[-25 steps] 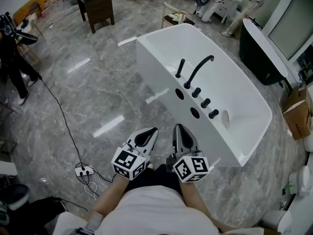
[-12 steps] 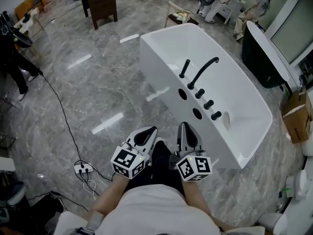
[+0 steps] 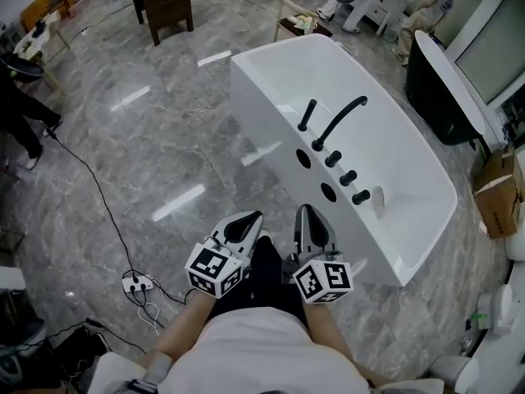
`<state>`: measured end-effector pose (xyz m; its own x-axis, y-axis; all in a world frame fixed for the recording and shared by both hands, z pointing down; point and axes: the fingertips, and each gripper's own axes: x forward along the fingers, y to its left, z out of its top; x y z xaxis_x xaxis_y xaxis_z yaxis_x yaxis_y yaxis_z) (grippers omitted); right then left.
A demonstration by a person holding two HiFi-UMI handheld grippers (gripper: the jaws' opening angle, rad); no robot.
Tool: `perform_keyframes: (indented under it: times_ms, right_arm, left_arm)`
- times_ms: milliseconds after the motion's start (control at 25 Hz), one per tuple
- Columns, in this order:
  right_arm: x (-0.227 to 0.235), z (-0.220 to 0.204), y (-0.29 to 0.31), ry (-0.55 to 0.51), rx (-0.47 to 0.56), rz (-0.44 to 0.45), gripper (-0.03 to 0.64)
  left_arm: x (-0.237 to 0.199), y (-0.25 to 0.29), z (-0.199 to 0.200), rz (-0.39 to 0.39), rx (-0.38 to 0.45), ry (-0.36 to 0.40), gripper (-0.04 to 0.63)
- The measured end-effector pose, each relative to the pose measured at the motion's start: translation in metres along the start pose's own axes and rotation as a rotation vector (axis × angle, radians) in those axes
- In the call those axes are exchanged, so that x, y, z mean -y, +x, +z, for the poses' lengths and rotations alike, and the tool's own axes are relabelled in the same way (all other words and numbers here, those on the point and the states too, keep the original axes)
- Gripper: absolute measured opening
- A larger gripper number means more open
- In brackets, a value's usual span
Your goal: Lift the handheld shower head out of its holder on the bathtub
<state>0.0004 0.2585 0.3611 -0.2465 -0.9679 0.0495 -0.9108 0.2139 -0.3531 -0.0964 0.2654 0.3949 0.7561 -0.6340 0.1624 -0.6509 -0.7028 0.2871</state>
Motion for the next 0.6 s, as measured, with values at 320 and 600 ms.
perform_keyframes:
  times_ms: [320, 600]
  right_arm:
    - [0.036, 0.013, 0.046, 0.002, -0.004, -0.012, 0.018]
    - [0.059, 0.025, 0.098, 0.000, -0.014, 0.013, 0.018]
  left_arm:
    - [-0.021, 0.052, 0.016, -0.009, 0.008, -0.010, 0.013]
    - [-0.049, 0.094, 0.035, 0.015, 0.023, -0.016, 0.013]
